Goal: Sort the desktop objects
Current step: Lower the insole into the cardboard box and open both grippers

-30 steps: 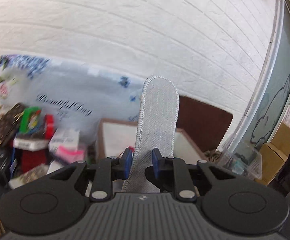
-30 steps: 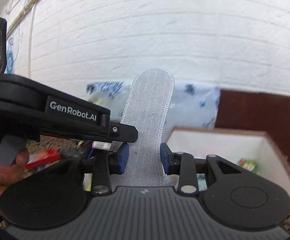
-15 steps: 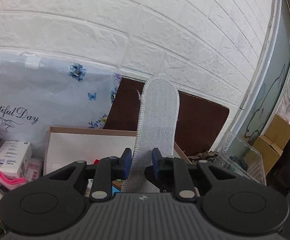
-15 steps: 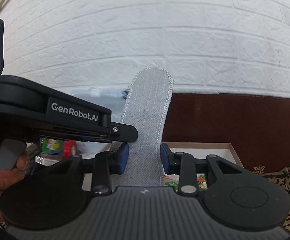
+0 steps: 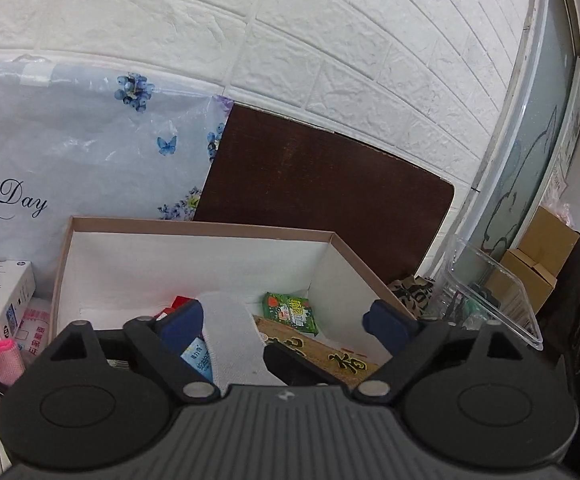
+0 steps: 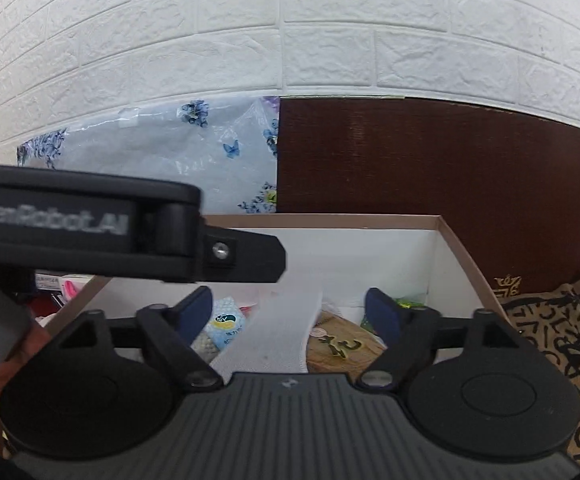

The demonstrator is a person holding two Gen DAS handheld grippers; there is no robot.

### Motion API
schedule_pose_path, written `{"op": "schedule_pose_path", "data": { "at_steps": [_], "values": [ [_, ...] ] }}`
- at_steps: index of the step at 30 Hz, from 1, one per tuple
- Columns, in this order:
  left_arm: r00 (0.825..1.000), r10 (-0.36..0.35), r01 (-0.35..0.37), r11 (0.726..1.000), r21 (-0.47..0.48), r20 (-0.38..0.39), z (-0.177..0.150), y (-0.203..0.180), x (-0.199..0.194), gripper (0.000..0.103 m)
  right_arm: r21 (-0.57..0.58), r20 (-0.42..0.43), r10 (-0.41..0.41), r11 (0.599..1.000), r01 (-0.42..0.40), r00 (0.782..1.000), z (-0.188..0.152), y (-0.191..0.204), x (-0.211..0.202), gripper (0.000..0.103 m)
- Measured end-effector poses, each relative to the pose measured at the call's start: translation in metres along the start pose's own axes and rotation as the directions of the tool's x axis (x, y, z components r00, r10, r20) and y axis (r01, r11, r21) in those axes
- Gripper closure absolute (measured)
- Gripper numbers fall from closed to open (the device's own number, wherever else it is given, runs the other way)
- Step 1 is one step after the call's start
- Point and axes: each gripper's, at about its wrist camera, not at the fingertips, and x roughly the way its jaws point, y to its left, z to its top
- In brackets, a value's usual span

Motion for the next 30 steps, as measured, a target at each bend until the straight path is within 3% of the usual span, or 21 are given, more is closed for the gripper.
{"op": "schedule_pose_path", "data": {
  "at_steps": [2, 11, 23, 30],
  "values": [
    [1.000, 0.018, -0.018, 1.000, -0.012, -0.008, 0.000, 0.001, -0.003, 0.004, -0.006, 0.008, -0.016, 1.000, 0.016, 1.000, 0.000, 0.001, -0.004, 0.009],
    [0.996, 0.068, -0.074, 0.992, -0.106, -0.057, -0.012, 0.013, -0.022, 0.003, 0.010, -0.025, -0.056, 0.998, 0.056, 0.998, 0.002, 0.001, -0.018, 0.004],
    [0.990, 0.134, -0.137, 0.987, -0.090, -0.036, -0.027, -0.001, -0.076, 0.003, -0.063, -0.045, -0.053, 0.997, 0.050, 0.998, 0.004, 0.032, -0.057, 0.004],
    [0.987, 0.158, -0.156, 0.983, -0.095, 0.010, -0.052, -0.005, -0.119, 0.003, -0.075, -0.031, -0.035, 0.997, 0.032, 0.999, 0.001, 0.051, -0.085, 0.004]
  ]
}}
